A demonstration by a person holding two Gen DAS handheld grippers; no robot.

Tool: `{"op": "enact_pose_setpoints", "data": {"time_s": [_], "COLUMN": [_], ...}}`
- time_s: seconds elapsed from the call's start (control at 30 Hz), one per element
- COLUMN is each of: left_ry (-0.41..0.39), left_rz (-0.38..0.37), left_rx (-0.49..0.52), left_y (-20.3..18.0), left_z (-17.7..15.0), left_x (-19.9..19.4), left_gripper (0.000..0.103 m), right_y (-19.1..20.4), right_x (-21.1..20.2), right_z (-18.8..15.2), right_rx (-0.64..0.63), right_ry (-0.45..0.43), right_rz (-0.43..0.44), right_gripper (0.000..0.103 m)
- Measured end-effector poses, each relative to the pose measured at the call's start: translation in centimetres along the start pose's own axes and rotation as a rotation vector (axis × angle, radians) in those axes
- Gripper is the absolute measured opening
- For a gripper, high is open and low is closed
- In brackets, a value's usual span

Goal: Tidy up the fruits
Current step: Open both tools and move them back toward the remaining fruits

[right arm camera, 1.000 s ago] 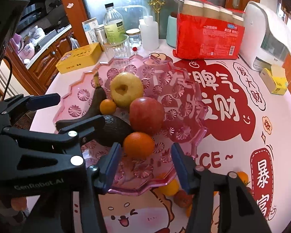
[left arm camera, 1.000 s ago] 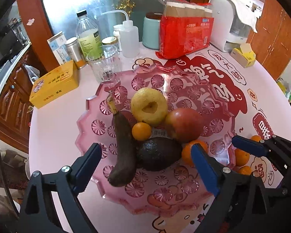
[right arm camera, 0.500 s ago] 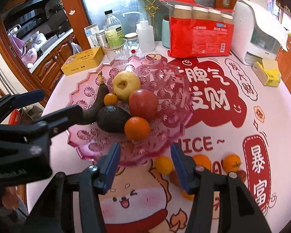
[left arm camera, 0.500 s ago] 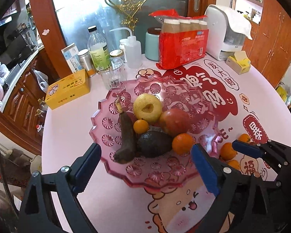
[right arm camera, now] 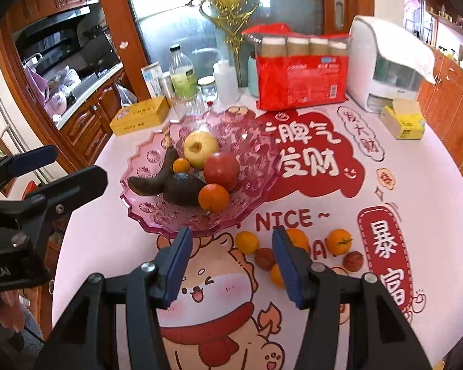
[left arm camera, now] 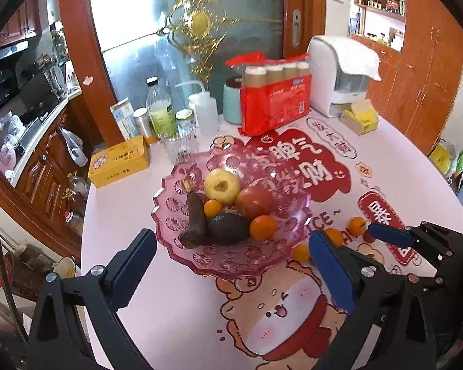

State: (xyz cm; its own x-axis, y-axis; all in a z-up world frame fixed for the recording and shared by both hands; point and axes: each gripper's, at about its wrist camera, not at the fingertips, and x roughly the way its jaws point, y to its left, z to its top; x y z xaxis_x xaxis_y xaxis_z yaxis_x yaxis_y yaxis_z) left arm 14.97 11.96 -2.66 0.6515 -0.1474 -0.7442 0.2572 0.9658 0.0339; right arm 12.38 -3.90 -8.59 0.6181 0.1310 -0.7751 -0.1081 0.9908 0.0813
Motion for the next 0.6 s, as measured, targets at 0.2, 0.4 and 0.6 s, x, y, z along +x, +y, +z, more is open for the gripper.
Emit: {"op": "enact_pose_setpoints", "data": {"time_s": [0.2, 0.4, 0.6], "left_ry": [-0.055, -0.065, -0.05], "left_rz": [-0.013, -0.015, 0.03], "left_rx": [-0.013, -0.023, -0.056], "left_y": [-1.5, -3.3, -5.9], "left_z": [0.2, 0.3, 0.6], "left_x": [-3.4, -4.4, -3.9], "left_gripper": [0.101, 0.102, 0.102], "right_y": [-1.7, -5.2, -9.2], "right_x": [-3.1, -6.0, -7.0], "right_z": [0.0, 0.7, 1.9], "right_rx": [-0.012, -0.009, -0.02], "right_ry": [-0.038, -0.084, -0.11], "right_rz": [-0.055, -0.107, -0.09], "right_gripper": [0.054, 0.054, 0.054]}}
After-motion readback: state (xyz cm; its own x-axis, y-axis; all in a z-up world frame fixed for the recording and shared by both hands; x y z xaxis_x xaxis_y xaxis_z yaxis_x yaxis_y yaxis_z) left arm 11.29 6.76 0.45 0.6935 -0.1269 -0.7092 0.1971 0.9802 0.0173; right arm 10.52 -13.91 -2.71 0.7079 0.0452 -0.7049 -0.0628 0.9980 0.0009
